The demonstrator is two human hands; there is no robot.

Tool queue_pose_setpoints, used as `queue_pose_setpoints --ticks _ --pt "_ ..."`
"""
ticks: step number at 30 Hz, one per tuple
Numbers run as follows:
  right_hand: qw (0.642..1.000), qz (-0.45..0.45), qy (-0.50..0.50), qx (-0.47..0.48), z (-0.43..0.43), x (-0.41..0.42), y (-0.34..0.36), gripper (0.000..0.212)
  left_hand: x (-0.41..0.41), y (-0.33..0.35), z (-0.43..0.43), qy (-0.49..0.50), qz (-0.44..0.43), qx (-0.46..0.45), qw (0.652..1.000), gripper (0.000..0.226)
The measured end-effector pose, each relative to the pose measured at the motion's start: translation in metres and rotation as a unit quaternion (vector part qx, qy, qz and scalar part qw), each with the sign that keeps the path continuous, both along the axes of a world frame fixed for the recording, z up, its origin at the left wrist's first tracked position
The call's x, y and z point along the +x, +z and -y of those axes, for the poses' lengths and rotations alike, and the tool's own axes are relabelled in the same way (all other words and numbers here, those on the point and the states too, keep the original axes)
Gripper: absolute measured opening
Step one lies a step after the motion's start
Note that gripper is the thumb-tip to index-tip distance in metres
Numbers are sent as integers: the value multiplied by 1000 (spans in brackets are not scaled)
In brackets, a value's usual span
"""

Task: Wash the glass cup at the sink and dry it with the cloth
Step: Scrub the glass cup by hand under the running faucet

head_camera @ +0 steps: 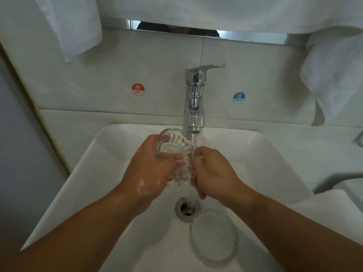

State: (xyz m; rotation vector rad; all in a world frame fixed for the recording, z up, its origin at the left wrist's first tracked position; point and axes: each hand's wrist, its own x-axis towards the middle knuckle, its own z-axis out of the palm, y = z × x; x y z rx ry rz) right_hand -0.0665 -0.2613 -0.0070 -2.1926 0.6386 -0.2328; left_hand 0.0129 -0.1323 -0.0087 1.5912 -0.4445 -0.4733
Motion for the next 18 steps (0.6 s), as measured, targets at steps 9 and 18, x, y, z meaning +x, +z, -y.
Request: queue_pose_setpoints --ticks 9,18 --pt "982 -34 16 -187 0 -4 7 23 3 2 2 -53 -110 -22 992 46" --pt "974 -7 31 -222 4 -6 4 24 0 1 5 -33 -51 6 998 36"
